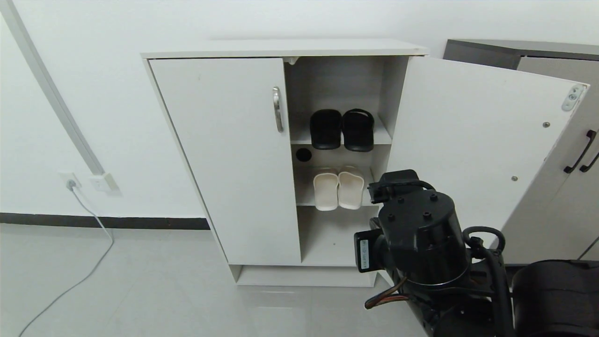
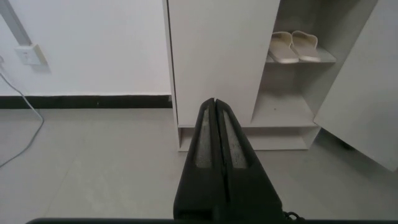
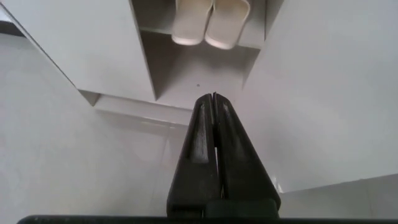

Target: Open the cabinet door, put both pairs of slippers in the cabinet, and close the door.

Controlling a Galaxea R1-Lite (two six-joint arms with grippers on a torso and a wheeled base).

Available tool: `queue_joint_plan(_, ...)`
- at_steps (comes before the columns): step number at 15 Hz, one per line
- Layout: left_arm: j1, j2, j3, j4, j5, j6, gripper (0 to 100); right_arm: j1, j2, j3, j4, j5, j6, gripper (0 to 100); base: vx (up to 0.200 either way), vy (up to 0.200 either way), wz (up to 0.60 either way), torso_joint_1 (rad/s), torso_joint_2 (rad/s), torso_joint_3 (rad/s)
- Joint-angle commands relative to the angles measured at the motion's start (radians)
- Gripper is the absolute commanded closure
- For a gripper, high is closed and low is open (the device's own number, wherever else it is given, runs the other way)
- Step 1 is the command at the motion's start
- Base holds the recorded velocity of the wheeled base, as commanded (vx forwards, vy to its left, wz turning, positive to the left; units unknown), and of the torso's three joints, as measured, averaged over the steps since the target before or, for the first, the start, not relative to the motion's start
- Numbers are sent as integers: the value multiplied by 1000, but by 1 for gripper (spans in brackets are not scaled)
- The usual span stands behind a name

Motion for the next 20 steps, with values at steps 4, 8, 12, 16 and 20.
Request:
queue_joint_plan(4, 0, 0, 0, 0, 0, -1, 100, -5, 14, 1, 1, 0, -1, 100, 0, 0, 0, 0, 0, 0)
queue_joint_plan(8, 0, 0, 0, 0, 0, -1, 100, -7, 15, 1, 1, 0, -1, 100, 0, 0, 0, 0, 0, 0)
queue_joint_plan(12, 0, 0, 0, 0, 0, -1, 100, -7, 17, 1, 2, 0, -1, 100, 0, 0, 0, 2, -112, -122)
queue_joint_plan(16, 0, 0, 0, 0, 0, -1, 100, -8, 17, 1, 4, 0, -1, 100, 0, 0, 0, 45, -356, -359)
queue_joint_plan(20, 0, 0, 0, 0, 0, 0, 100, -8, 17, 1, 6, 0, -1, 100, 0, 0, 0, 96, -488, -347)
